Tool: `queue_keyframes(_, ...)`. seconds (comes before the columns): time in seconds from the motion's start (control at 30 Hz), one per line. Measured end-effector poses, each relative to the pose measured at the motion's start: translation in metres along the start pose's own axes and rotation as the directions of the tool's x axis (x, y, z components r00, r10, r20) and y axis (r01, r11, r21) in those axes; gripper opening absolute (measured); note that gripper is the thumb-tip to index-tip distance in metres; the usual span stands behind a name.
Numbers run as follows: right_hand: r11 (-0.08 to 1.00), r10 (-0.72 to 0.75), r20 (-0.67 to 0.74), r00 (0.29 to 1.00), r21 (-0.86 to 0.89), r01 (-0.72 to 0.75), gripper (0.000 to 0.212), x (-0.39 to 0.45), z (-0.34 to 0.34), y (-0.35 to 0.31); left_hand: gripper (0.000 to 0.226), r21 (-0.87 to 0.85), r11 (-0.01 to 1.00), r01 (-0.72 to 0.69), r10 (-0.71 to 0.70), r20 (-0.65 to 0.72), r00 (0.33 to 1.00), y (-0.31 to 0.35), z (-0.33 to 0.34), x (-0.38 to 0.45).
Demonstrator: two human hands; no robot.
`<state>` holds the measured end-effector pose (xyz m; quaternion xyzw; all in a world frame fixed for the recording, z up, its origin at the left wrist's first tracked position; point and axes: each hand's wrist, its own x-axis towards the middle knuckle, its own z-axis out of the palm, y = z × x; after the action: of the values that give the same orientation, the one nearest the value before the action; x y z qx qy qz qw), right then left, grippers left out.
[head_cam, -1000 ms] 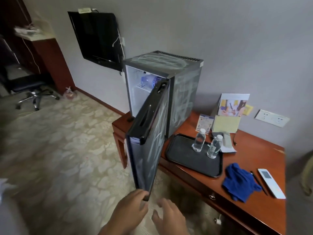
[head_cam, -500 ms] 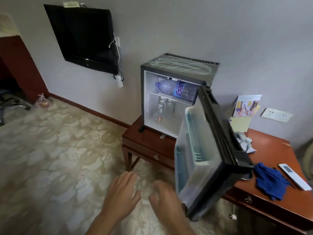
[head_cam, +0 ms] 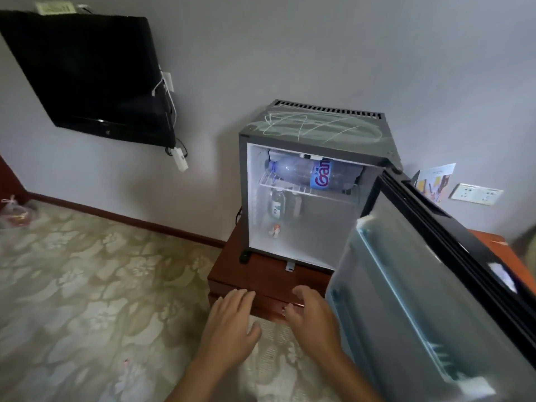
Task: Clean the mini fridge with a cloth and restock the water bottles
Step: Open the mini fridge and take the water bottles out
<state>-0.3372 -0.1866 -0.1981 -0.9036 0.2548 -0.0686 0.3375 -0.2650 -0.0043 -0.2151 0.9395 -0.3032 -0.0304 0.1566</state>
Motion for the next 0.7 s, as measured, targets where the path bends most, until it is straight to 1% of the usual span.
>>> queue_keyframes(0.1, 0.998, 0.060, 0.022, 0.998, 0.026, -0.060, 0.038, 0.053, 0.020, -0.017, 0.069, -0.033, 0.999, 0.022, -0.020, 0.058, 0.998, -0.030, -0.009, 0.049)
queue_keyframes(0.2, 0.994, 0.106, 0.016, 0.994, 0.034, -0.106, 0.041, 0.106, 0.030, -0.039, 0.063, -0.002, 1.000, -0.007, 0.007, 0.030, 1.000, -0.061, -0.019, 0.088)
queue_keyframes(0.3, 0.991, 0.125, -0.001, 0.992, 0.042, -0.124, 0.043, 0.170, 0.035, -0.058, 0.061, -0.020, 1.000, 0.003, -0.001, 0.078, 0.997, -0.090, -0.022, 0.124)
queue_keyframes(0.37, 0.990, 0.132, 0.038, 0.991, 0.042, -0.133, 0.044, 0.204, 0.040, -0.067, 0.061, -0.071, 0.997, 0.037, -0.026, 0.155, 0.988, -0.102, -0.024, 0.137)
queue_keyframes(0.43, 0.992, 0.123, 0.063, 0.990, 0.007, -0.124, 0.043, 0.243, 0.046, -0.076, 0.060, -0.080, 0.997, 0.000, 0.014, 0.182, 0.983, -0.111, -0.025, 0.154)
queue_keyframes(0.47, 0.992, 0.127, 0.067, 0.990, 0.001, -0.128, 0.046, 0.264, 0.048, -0.079, 0.060, -0.096, 0.995, -0.001, 0.020, 0.204, 0.979, -0.111, -0.028, 0.162)
queue_keyframes(0.57, 0.990, 0.138, 0.112, 0.984, -0.054, -0.133, 0.068, 0.329, 0.062, -0.090, 0.064, -0.039, 0.998, -0.048, 0.054, 0.154, 0.987, -0.132, -0.029, 0.196)
queue_keyframes(0.6, 0.990, 0.136, 0.105, 0.985, -0.055, -0.131, 0.073, 0.345, 0.067, -0.094, 0.067, -0.068, 0.997, -0.046, 0.058, 0.188, 0.980, -0.138, -0.031, 0.205)
queue_keyframes(0.63, 0.987, 0.157, 0.096, 0.983, -0.045, -0.154, 0.074, 0.357, 0.071, -0.096, 0.069, -0.075, 0.996, -0.051, 0.065, 0.196, 0.979, -0.145, -0.030, 0.209)
queue_keyframes(0.67, 0.980, 0.197, 0.087, 0.977, -0.032, -0.195, 0.070, 0.369, 0.076, -0.099, 0.068, -0.061, 0.996, -0.062, 0.072, 0.174, 0.982, -0.153, -0.033, 0.217)
queue_keyframes(0.7, 0.969, 0.245, 0.067, 0.967, -0.035, -0.243, 0.062, 0.380, 0.082, -0.099, 0.065, -0.046, 0.995, -0.085, 0.092, 0.182, 0.979, -0.161, -0.035, 0.226)
